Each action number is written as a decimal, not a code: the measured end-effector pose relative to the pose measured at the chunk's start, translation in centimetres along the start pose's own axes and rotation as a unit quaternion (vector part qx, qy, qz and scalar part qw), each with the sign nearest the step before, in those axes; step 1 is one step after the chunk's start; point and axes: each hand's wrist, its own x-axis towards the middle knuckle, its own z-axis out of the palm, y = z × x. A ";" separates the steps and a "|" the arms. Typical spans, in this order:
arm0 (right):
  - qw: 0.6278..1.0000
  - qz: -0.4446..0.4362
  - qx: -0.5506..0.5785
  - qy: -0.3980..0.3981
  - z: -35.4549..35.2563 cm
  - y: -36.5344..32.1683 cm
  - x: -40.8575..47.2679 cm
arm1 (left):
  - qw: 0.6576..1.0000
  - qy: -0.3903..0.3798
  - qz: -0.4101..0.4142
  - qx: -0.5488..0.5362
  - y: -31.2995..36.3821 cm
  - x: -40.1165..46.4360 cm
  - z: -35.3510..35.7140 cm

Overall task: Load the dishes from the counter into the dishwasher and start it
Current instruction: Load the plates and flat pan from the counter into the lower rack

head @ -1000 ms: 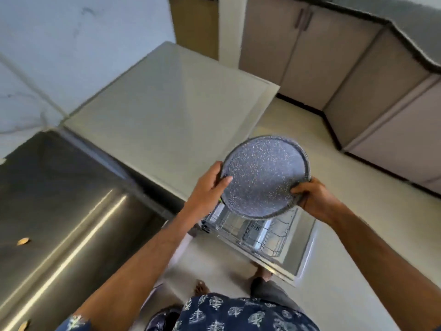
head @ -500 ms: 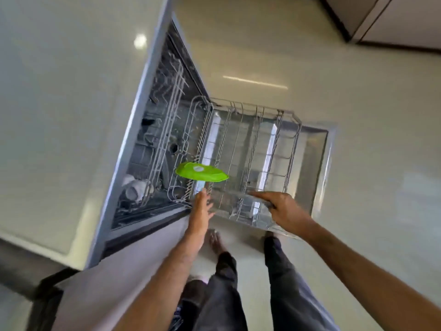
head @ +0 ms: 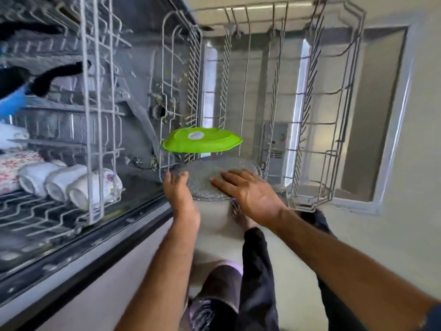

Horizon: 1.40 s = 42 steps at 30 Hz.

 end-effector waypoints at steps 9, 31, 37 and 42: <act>0.998 -0.039 0.027 0.035 1.2 -2.8 4.8 | 0.979 0.033 0.067 -0.190 1.4 -2.1 -0.5; 0.999 -0.013 0.030 -0.033 1.1 -0.9 9.9 | 0.994 0.010 0.110 0.028 0.6 3.7 1.8; 0.998 -0.059 0.030 0.020 2.6 -0.2 9.0 | 0.986 0.048 0.114 0.115 0.6 5.4 2.2; 0.991 -0.100 -0.062 0.064 2.3 0.9 7.6 | 0.980 0.048 0.118 0.154 0.3 5.3 1.7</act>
